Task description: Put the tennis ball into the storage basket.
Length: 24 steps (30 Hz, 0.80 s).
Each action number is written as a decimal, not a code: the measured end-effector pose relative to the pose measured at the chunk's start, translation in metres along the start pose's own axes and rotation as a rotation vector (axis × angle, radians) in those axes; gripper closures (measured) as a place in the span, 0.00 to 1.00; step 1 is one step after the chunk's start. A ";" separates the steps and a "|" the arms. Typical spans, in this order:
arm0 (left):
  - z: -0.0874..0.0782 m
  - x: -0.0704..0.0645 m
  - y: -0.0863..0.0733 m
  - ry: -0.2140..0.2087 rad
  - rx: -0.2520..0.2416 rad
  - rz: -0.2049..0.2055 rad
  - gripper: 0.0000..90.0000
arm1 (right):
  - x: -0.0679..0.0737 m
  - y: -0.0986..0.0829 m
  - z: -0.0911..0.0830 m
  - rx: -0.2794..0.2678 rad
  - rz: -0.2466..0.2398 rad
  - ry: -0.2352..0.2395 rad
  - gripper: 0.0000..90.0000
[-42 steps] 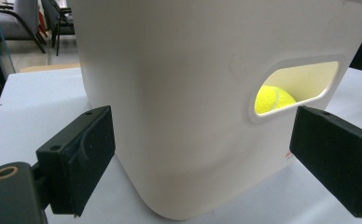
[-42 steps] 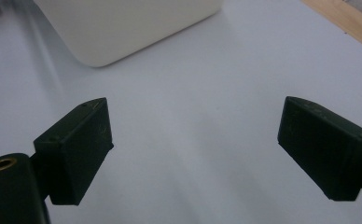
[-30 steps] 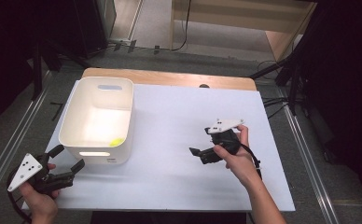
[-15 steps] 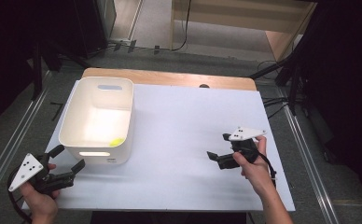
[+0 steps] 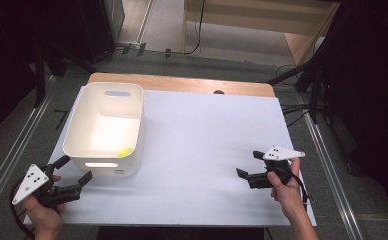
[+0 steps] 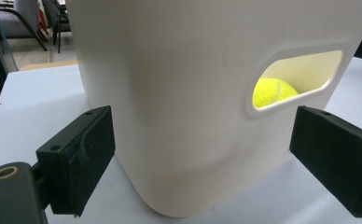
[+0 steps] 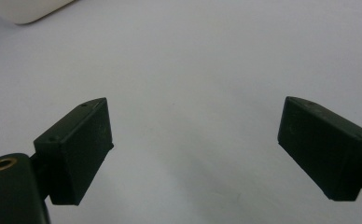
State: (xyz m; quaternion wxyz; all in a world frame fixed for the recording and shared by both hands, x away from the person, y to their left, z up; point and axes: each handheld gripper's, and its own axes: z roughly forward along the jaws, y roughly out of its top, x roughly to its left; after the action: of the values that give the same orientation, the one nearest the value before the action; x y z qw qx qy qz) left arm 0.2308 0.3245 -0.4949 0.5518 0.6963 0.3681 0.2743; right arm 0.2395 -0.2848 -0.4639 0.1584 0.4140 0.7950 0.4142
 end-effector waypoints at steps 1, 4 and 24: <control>0.000 0.000 0.000 0.001 0.000 0.000 0.08 | -0.002 -0.002 -0.002 -0.002 0.006 0.001 0.10; 0.000 -0.001 0.000 0.003 0.002 0.001 0.08 | -0.007 -0.010 -0.009 -0.020 0.020 -0.006 0.10; 0.001 -0.001 0.000 0.005 0.003 0.000 0.08 | -0.031 -0.057 -0.036 -0.110 0.087 -0.055 0.10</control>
State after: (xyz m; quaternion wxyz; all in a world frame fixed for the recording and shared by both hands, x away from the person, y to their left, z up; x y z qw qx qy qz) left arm 0.2310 0.3228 -0.4952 0.5498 0.6964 0.3699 0.2755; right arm 0.2074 -0.3464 -0.4900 0.1845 0.4499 0.7478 0.4521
